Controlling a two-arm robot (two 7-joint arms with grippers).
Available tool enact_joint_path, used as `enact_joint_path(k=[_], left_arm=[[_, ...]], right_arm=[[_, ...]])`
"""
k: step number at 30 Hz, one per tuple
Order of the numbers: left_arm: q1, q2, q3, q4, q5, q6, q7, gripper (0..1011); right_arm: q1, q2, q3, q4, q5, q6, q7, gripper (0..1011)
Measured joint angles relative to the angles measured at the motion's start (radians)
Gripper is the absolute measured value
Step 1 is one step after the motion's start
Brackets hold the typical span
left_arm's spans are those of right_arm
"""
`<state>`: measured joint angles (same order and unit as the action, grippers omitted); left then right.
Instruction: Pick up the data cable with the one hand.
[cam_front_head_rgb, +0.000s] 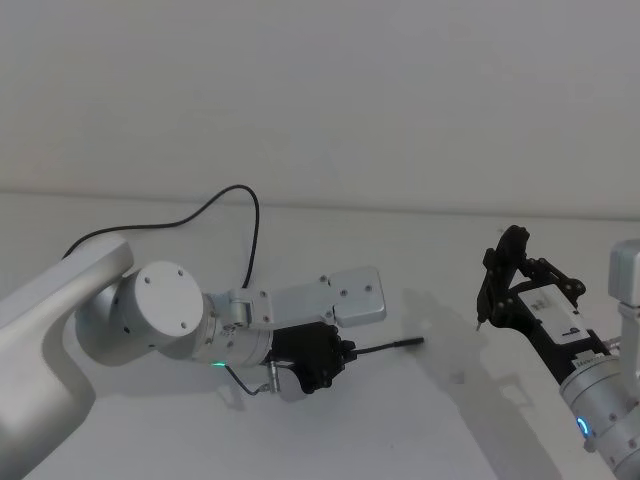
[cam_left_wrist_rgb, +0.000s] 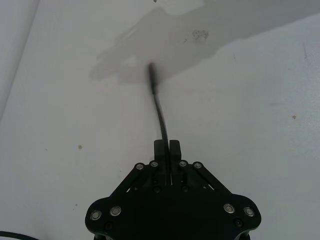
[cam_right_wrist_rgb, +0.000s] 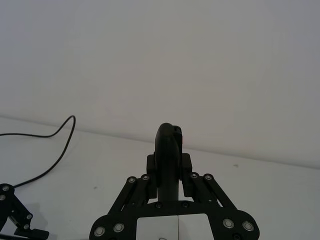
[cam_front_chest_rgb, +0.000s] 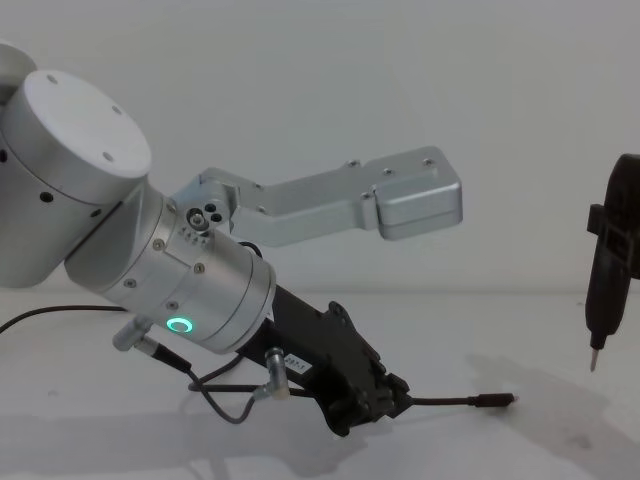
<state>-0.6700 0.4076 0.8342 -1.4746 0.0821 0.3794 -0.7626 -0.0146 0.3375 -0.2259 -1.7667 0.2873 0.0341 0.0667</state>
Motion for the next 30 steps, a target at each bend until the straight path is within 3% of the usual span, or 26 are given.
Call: enact_joint_path(k=[2, 18, 30], left_arm=[[0.0, 0.0, 0.0, 0.0, 0.0, 0.0, 0.0, 49], [0.003, -0.002, -0.005, -0.001, 0.001, 0.001, 0.002, 47], [0.019, -0.002, -0.057, -0.053, -0.047, -0.013, 0.02, 47]], right_arm=[[0.0, 0.0, 0.0, 0.0, 0.0, 0.0, 0.0, 268], [-0.002, -0.001, 0.002, -0.002, 0.001, 0.0, 0.0, 268], [-0.023, -0.023, 0.037, -0.052, 0.066, -0.003, 0.024, 268]])
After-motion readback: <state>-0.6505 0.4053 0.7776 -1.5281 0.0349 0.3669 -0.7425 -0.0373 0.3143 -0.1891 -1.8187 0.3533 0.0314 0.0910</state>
